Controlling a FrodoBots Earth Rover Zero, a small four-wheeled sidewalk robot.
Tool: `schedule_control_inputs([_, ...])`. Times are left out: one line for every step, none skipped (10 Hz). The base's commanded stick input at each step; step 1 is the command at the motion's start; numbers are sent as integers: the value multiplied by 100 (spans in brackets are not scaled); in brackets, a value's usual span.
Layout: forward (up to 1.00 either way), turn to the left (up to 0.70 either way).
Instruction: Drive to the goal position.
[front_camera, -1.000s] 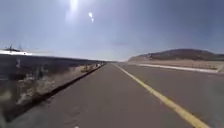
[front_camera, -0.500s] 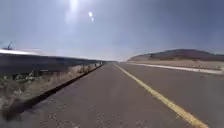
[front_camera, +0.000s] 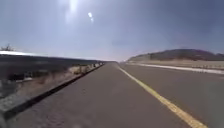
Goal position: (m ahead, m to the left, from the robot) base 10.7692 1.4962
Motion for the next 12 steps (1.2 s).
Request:
schedule_control_inputs([85, 0])
schedule_control_inputs([85, 0])
schedule_control_inputs([85, 0])
schedule_control_inputs([85, 0])
schedule_control_inputs([85, 0])
schedule_control_inputs([85, 0])
schedule_control_inputs([85, 0])
schedule_control_inputs([85, 0])
schedule_control_inputs([85, 0])
schedule_control_inputs([85, 0])
schedule_control_inputs([85, 0])
schedule_control_inputs([85, 0])
